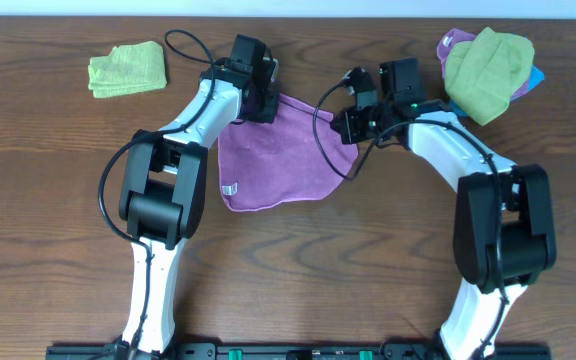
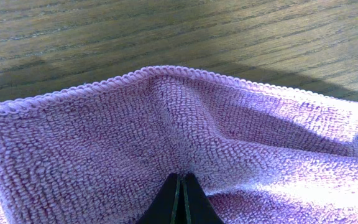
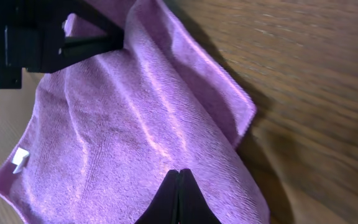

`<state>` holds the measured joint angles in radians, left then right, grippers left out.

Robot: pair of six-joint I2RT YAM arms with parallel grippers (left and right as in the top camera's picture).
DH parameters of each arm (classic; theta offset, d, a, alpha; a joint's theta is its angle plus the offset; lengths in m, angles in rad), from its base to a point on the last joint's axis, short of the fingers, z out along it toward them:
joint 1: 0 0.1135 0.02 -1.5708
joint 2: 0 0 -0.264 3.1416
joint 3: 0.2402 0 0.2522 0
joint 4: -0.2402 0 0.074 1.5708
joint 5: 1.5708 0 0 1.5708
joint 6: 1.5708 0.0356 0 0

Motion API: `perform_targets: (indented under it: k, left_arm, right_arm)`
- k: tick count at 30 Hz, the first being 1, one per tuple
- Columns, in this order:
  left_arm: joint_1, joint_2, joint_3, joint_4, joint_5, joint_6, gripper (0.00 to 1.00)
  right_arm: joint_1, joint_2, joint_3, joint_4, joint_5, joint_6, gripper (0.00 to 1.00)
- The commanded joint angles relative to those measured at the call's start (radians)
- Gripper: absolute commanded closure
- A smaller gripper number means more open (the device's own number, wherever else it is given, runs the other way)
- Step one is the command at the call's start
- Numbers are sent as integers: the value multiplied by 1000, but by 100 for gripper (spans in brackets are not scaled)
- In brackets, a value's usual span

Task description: Fold the cloth

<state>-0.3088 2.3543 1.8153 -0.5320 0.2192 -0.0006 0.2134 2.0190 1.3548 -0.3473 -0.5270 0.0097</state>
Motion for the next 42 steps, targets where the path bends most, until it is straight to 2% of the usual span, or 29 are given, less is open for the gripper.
perform_targets:
  k: [1, 14, 24, 42]
  left_arm:
    - [-14, -1, -4, -26, 19, -7, 94]
    - [-48, -1, -4, -99, 67, -24, 94]
    - [-50, -1, -4, -93, 62, -23, 95]
    - [-51, -1, -4, -77, 63, -30, 94]
  right_arm:
    - [21, 27, 43, 8, 14, -37, 99]
    - [29, 57, 65, 13, 153, -124, 99]
    - [28, 72, 66, -39, 166, -169, 99]
    - [30, 111, 66, -9, 180, -191, 99]
